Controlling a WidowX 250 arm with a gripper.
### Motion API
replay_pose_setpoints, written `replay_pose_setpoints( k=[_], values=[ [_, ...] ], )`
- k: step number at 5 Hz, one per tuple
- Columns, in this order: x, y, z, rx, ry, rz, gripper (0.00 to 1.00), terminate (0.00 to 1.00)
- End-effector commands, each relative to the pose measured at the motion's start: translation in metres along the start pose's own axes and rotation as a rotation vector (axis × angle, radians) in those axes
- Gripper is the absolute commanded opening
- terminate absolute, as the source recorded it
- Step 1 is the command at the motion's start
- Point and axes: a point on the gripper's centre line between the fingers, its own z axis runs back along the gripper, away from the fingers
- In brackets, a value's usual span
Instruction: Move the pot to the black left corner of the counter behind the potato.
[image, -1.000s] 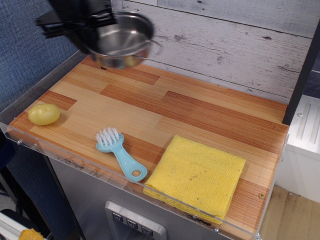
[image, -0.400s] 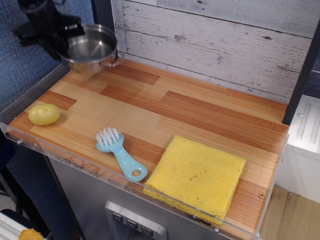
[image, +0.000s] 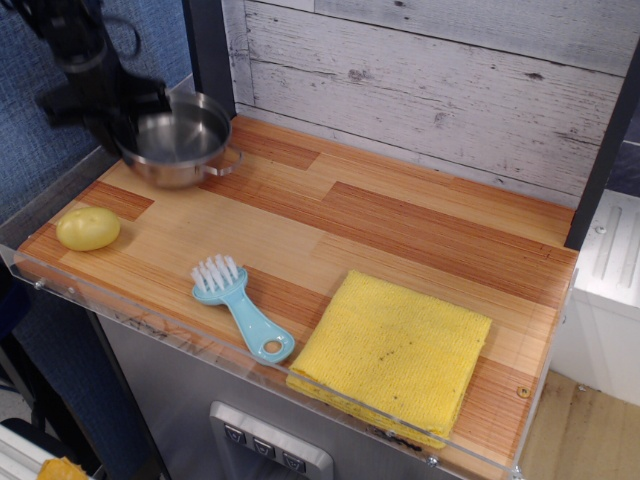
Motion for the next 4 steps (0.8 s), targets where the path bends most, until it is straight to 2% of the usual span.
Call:
replay_pose_setpoints(
  k=[1, 2, 3, 4],
  values=[
    [-0.0092, 0.0026, -0.0068, 0.025, -0.005, -0.023, 0.00, 0.00],
    [-0.0111, 0.0036, -0.0094, 0.015, 0.009, -0.013, 0.00, 0.00],
    [-0.0097, 0.0042, -0.0075, 0.013, 0.015, -0.014, 1.00, 0.00],
    [-0.0112, 0.0060, -0.0051, 0.015, 0.017, -0.009, 1.00, 0.00]
  ],
)
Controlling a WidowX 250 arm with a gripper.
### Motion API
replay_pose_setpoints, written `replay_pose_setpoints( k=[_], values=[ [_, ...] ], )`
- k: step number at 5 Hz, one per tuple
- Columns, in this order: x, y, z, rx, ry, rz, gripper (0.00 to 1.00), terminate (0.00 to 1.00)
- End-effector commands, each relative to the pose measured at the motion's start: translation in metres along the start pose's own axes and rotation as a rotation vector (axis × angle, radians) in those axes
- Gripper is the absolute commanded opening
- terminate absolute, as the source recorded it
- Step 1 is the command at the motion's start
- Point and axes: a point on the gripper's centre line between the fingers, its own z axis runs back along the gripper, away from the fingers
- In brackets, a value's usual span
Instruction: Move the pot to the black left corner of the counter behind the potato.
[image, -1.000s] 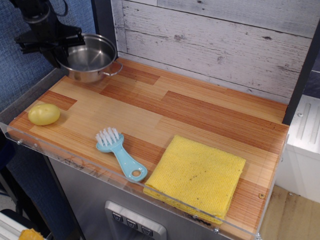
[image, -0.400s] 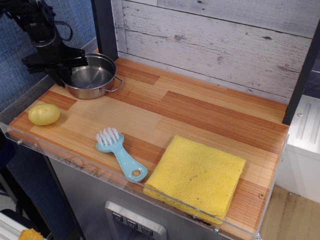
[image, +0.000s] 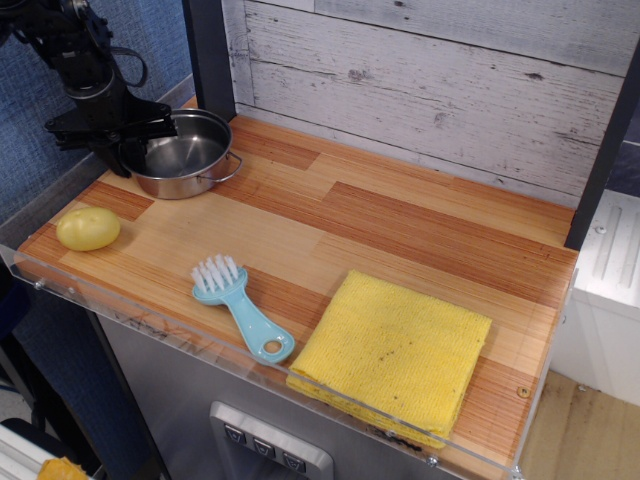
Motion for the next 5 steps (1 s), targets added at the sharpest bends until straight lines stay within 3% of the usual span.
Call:
replay_pose_setpoints(
  k=[1, 3, 5],
  values=[
    [-0.001, 0.003, 0.015, 0.001, -0.013, -0.009, 1.00, 0.00],
    [0.006, 0.001, 0.038, 0.005, -0.051, 0.012, 1.00, 0.00],
    [0.010, -0.002, 0.079, -0.017, -0.109, 0.028, 1.00, 0.00]
  ],
)
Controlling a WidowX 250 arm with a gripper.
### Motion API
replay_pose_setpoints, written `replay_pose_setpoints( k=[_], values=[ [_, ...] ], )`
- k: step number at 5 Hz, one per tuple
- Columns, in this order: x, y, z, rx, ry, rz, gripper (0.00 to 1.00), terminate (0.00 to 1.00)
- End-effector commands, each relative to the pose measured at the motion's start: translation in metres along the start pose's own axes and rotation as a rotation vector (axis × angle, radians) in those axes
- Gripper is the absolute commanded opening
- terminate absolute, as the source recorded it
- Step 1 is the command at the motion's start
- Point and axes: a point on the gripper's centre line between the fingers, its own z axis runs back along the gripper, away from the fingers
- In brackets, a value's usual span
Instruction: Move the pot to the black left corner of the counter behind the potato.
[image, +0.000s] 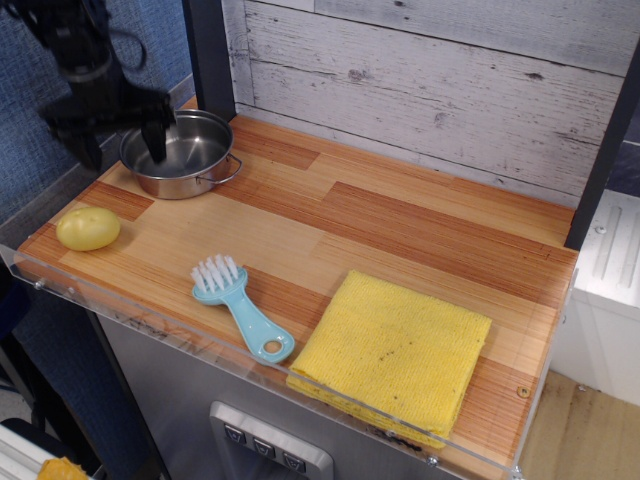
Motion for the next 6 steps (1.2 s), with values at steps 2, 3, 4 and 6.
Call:
replay_pose_setpoints(
  k=[2, 3, 4, 6],
  values=[
    [0.006, 0.009, 0.096, -0.031, -0.156, 0.057, 1.00, 0.00],
    [0.003, 0.010, 0.121, -0.057, -0.177, 0.053, 1.00, 0.00],
    [0.003, 0.010, 0.121, -0.057, -0.177, 0.053, 1.00, 0.00],
    [0.003, 0.010, 0.121, -0.057, -0.177, 0.053, 1.00, 1.00]
  ],
)
